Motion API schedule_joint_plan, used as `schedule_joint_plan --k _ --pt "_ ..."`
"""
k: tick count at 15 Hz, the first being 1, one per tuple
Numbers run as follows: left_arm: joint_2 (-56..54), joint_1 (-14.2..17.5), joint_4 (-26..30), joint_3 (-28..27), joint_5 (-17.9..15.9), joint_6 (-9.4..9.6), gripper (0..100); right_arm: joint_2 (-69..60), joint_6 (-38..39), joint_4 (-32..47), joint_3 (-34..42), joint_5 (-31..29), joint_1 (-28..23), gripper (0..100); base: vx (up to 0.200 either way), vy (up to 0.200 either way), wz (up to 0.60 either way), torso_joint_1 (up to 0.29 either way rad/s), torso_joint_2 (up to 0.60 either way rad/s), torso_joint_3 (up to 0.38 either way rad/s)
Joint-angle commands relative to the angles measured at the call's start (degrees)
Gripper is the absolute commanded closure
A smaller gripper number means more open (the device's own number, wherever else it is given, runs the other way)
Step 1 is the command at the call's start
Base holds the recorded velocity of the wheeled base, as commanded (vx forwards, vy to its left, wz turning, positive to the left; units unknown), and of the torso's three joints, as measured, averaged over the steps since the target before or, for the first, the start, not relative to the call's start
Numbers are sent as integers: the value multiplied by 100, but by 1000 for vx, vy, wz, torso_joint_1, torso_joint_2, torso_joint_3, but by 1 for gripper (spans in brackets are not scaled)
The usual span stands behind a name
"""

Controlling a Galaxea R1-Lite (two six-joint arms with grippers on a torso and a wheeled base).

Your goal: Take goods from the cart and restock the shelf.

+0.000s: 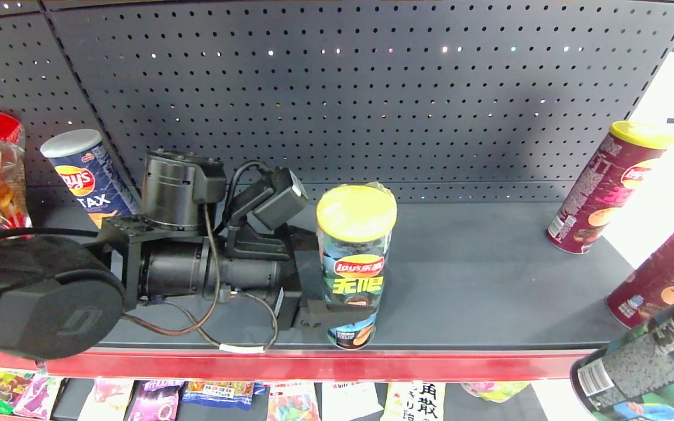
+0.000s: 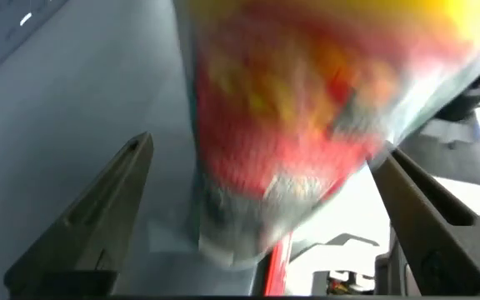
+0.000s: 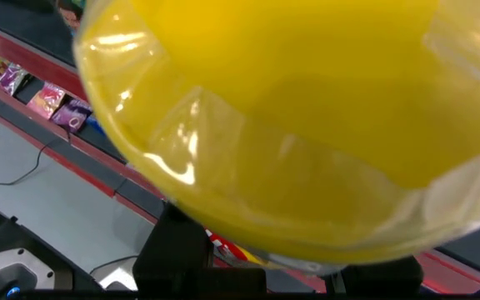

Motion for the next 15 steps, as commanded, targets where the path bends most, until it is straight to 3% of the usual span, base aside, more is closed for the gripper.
schedule_joint_plan --k 1,4,6,9,12,15 --pt "-465 36 -38 430 263 -53 0 980 -76 -130 -686 -4 294 100 0 0 0 0 0 0" --pt "-1010 264 -73 949 333 -159 0 2140 -85 -1299 -941 -56 725 100 0 0 0 0 0 0" --pt "-1423 493 -73 1318 597 -159 0 2896 -85 -1808 -1240 -47 865 100 0 0 0 0 0 0" --pt "-2082 686 -47 1969 1265 -176 0 3801 -76 -1800 -2048 -39 1182 100 0 0 0 0 0 0" --pt "-2522 695 -47 2294 1599 -458 0 4750 -85 -1826 -2866 -56 1436 100 0 0 0 0 0 0" --pt "-2988 994 -56 2654 1696 -554 0 5357 -85 -1782 -3481 -162 1718 100 0 0 0 0 0 0"
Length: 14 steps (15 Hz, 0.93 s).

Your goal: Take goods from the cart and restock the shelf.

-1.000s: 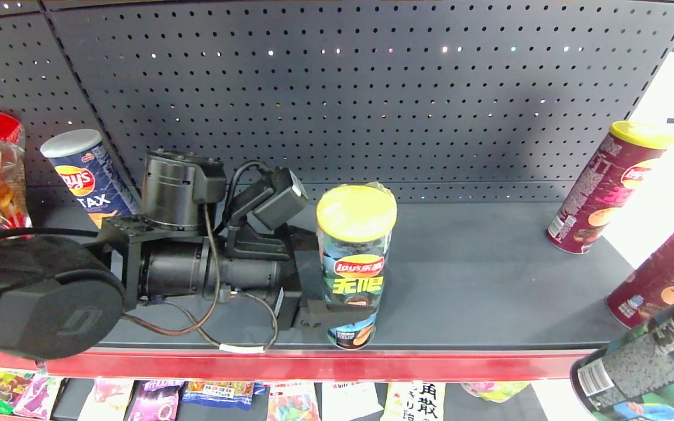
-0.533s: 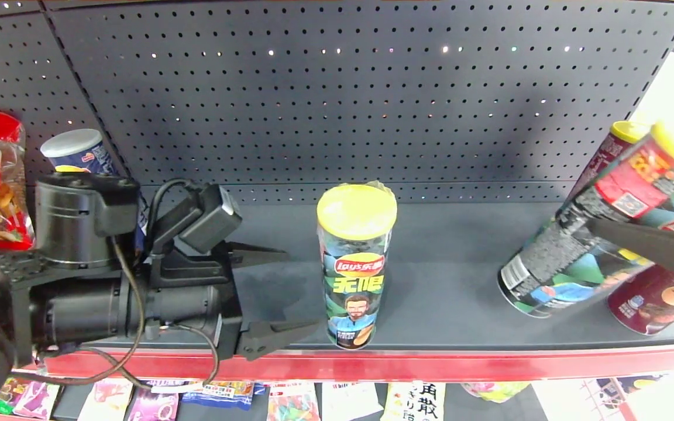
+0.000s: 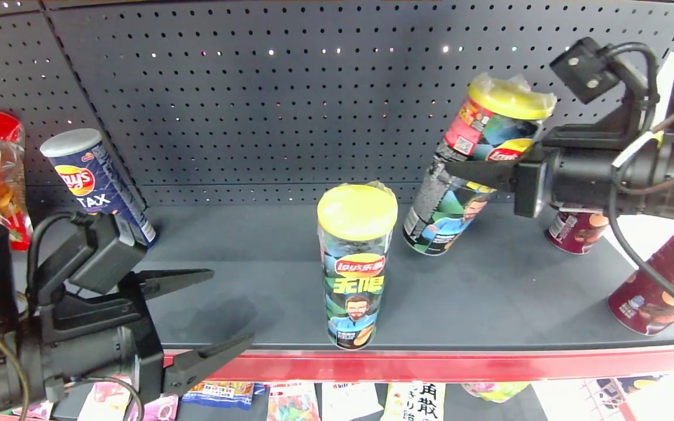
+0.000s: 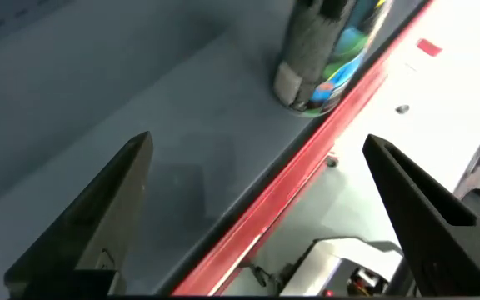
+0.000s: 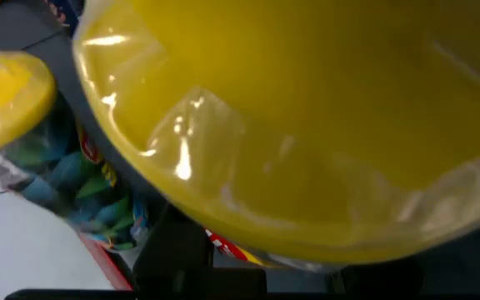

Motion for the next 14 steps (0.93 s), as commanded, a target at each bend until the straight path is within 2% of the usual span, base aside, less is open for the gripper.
schedule_joint_plan --k 1,3,4,14 --pt "-520 124 5 271 30 -69 0 806 -3 29 -478 -195 247 100 0 0 0 0 0 0" --pt "-696 124 14 306 267 -288 0 1061 -144 29 -654 -432 300 100 0 0 0 0 0 0" --pt "-722 124 14 306 320 -323 0 1113 -197 29 -672 -432 309 100 0 0 0 0 0 0" --pt "-793 115 32 367 443 -323 0 1755 -214 56 -1269 -423 511 100 0 0 0 0 0 0"
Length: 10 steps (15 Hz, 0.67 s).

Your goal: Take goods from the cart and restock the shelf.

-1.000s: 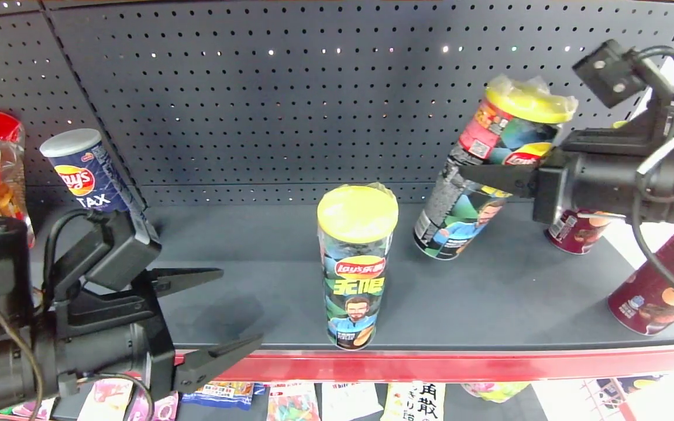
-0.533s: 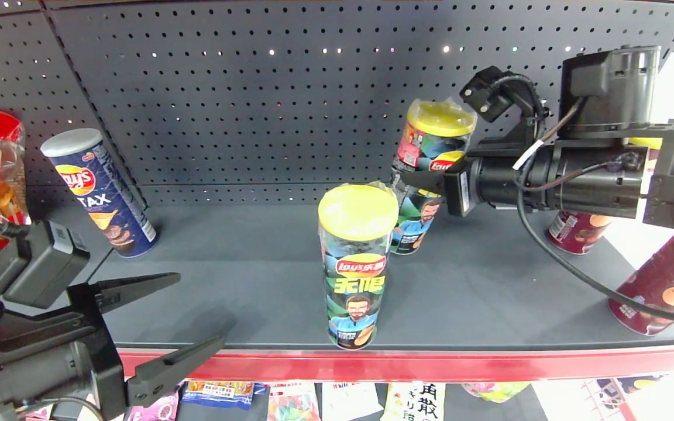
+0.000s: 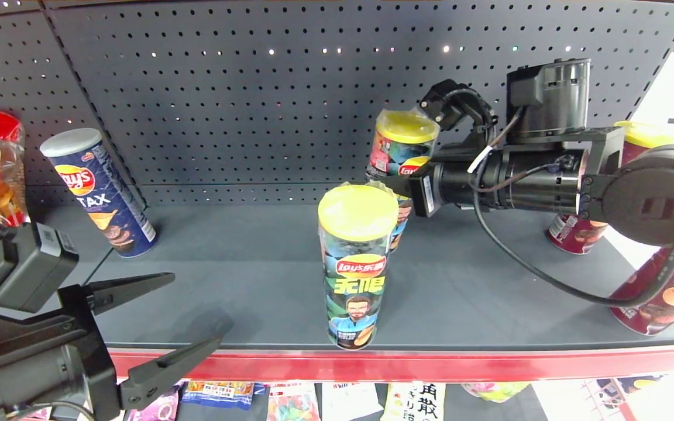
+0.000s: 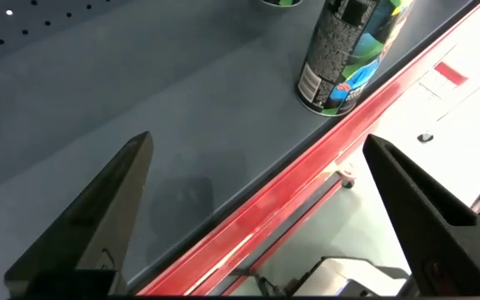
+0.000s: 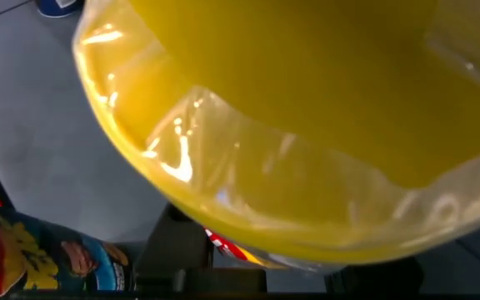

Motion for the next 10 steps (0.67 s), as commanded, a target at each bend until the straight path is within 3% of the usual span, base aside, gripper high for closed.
schedule_joint_plan --k 1,10 --pt "13 -1 -4 19 -1 0 0 106 -1 5 -79 3 17 100 0 0 0 0 0 0" --pt "-101 -1 -4 116 -1 17 0 309 8 5 -167 -32 184 100 0 0 0 0 0 0"
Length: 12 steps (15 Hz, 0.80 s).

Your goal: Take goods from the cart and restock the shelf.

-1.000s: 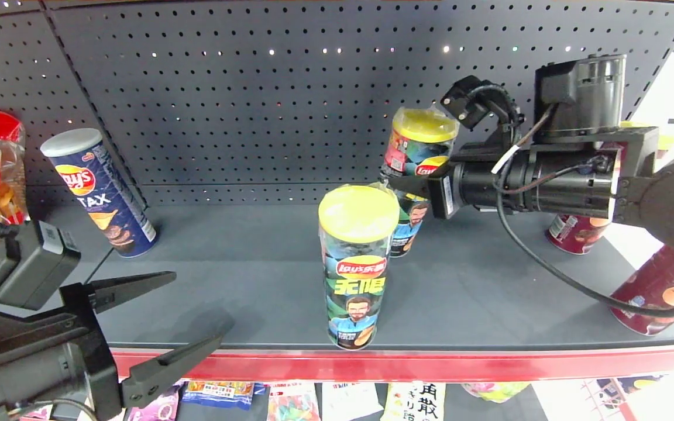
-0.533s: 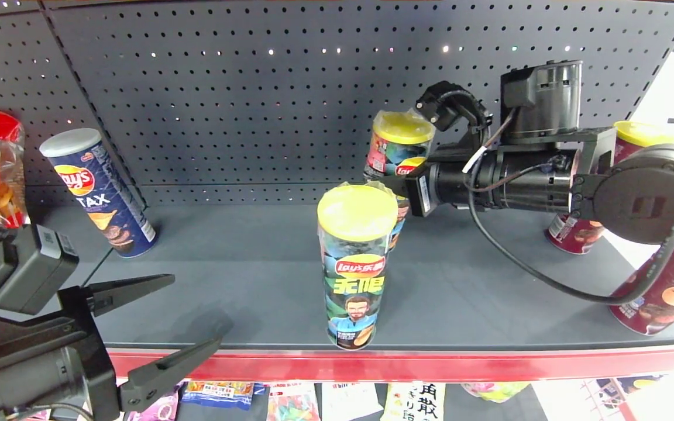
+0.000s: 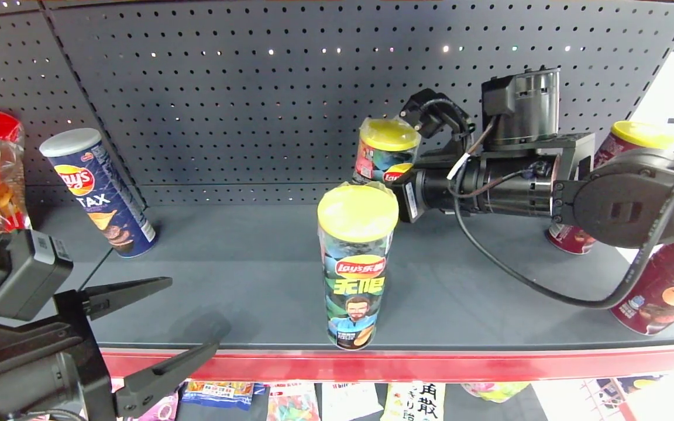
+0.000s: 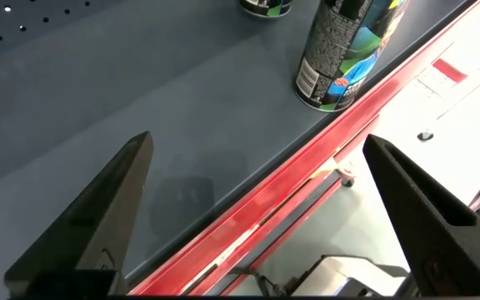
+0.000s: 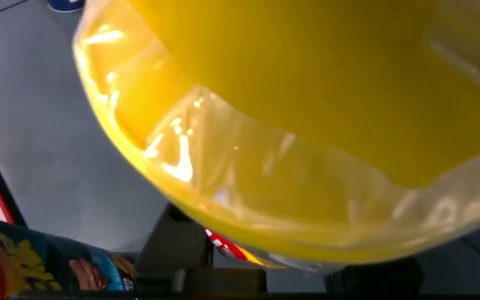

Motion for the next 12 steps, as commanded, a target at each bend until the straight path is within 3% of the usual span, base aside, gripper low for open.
schedule_joint_plan --k 1,4,5,12 --pt "-7 -1 -4 24 -1 4 0 43 -1 -4 -3 4 3 100 0 0 0 0 0 0" --pt "-7 -1 -4 33 -1 4 0 78 -1 -4 -3 -5 3 100 0 0 0 0 0 0" --pt "-7 -1 -4 33 -1 4 0 78 -1 -4 -3 -5 3 0 0 0 0 0 0 0" --pt "10 -1 -4 77 -9 4 0 -186 17 5 173 -190 11 0 0 0 0 0 0 0"
